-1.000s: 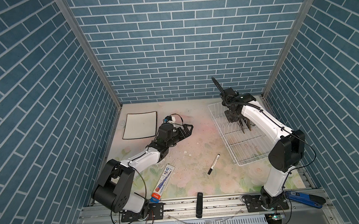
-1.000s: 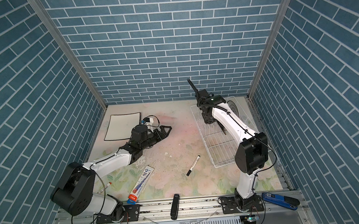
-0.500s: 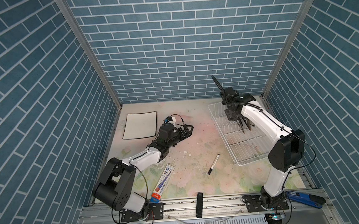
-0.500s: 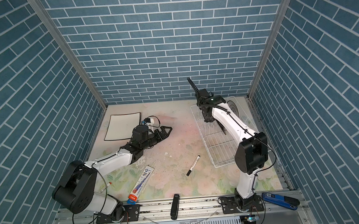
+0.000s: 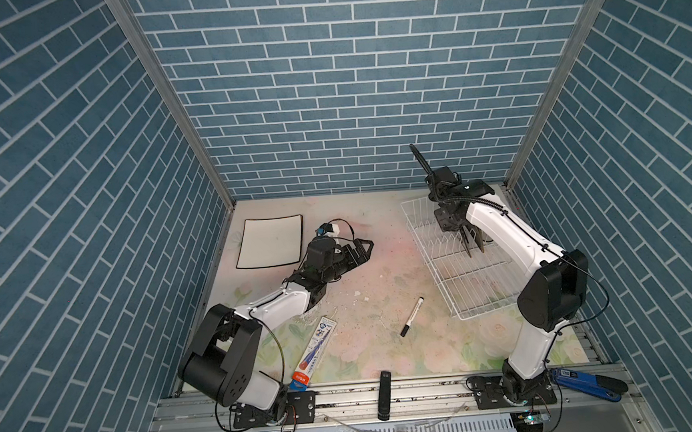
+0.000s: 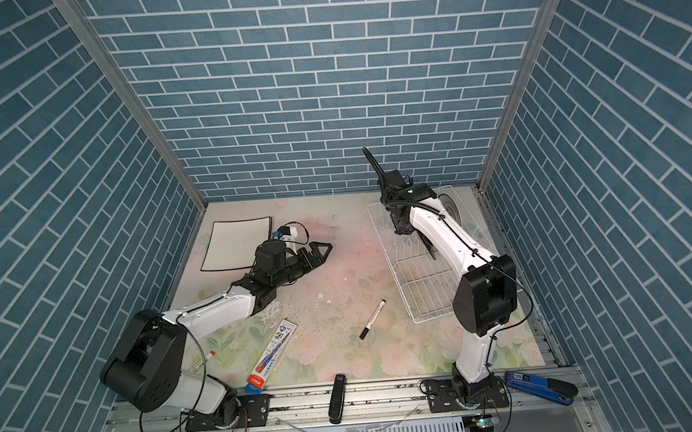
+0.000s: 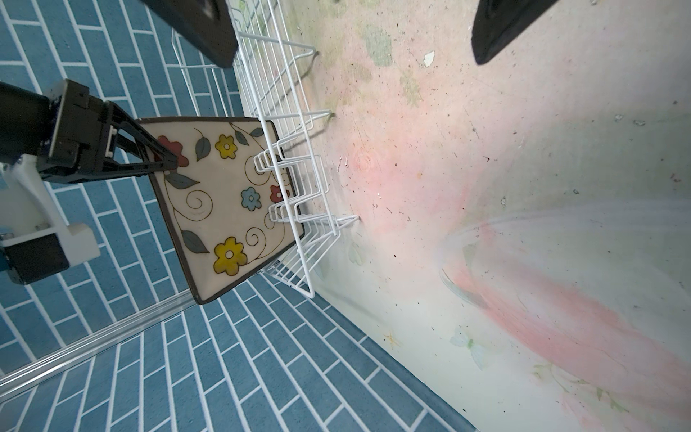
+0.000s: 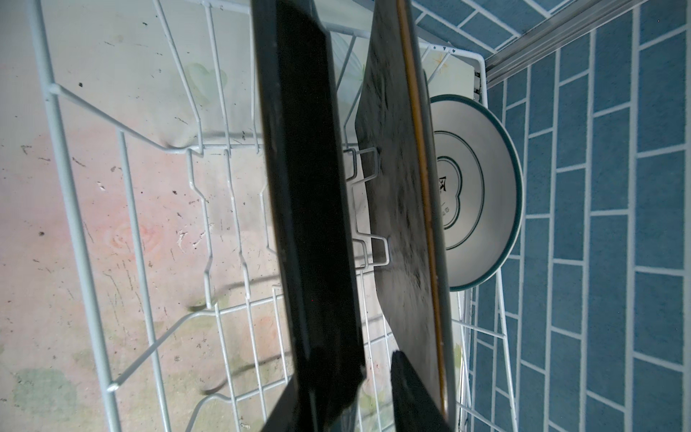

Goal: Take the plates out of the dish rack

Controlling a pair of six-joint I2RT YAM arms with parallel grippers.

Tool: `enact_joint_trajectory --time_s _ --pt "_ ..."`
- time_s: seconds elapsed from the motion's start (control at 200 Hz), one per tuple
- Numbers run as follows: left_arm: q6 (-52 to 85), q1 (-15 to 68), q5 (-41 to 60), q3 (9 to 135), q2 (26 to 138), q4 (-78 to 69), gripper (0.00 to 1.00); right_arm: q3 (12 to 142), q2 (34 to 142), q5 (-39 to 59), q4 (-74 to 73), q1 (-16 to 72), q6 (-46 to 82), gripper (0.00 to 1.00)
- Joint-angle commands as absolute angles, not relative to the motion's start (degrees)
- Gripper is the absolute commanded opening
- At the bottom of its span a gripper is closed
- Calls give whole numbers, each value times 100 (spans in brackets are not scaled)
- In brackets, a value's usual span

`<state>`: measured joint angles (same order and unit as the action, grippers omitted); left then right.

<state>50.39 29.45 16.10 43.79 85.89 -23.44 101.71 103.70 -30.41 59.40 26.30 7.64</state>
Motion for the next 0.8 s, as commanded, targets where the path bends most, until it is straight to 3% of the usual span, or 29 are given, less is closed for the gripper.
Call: enact_joint_trajectory --time_s 0.0,0.795 --pt "5005 2999 1656 4508 8659 -2314 100 10004 10428 -3156 6097 2574 870 35" --pt "5018 3008 1653 4504 8681 -2286 100 9820 10547 -2971 6043 2530 898 31"
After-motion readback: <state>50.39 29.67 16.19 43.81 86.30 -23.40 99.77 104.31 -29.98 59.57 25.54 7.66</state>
